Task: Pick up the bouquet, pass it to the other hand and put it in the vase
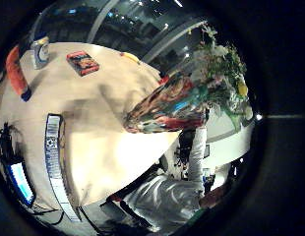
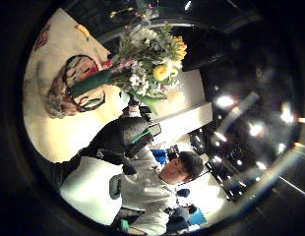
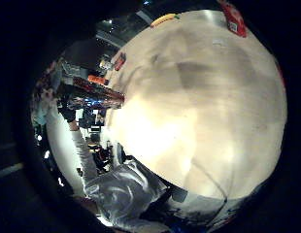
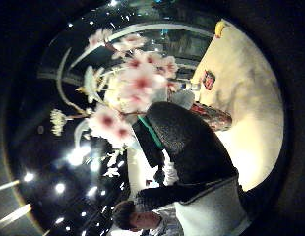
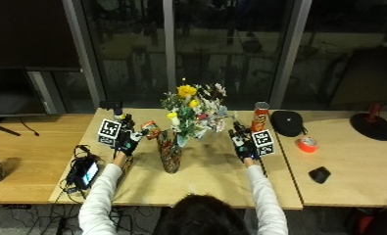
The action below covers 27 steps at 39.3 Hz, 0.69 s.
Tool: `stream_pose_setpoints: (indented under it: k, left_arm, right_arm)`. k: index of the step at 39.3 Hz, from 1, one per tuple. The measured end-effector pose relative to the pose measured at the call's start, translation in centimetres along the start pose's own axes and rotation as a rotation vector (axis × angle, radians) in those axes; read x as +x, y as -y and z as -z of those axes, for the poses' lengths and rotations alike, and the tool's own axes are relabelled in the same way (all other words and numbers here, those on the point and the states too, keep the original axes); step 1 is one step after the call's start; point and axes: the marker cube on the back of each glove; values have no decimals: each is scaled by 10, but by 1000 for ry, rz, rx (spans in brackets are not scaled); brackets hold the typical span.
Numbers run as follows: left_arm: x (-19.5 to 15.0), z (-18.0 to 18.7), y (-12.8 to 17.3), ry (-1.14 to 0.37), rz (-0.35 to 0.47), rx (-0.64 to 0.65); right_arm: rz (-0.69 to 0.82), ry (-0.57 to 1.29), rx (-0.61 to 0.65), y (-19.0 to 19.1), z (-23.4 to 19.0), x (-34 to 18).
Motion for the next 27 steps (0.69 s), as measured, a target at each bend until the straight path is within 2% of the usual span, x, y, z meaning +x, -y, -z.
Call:
stream_pose_setpoints:
  k: [2,4,7,11,13,18,24,27]
  left_arm:
    - [5,7,0,-19,7,18]
    - [11,13,0,-28,9,29]
    - [22,23,-4,-14,4,42]
    - [36,34,-10,-5,4,72]
    - [39,37,-10,-15,5,85]
    - [35,37,-8,-23,8,96]
    - [25,33,-2,-8,19,72]
    - [26,32,0,-4,20,69]
  right_arm:
    - [-112,110,-64,0,2,16]
    - [-135,146,-74,0,7,28]
    - [-90,144,-48,-7,15,28]
    - [14,49,59,-14,26,24]
    - [9,22,82,-15,30,28]
    - [-27,1,98,-13,33,36]
    - [135,-6,82,-14,41,28]
    - [117,44,8,-18,46,31]
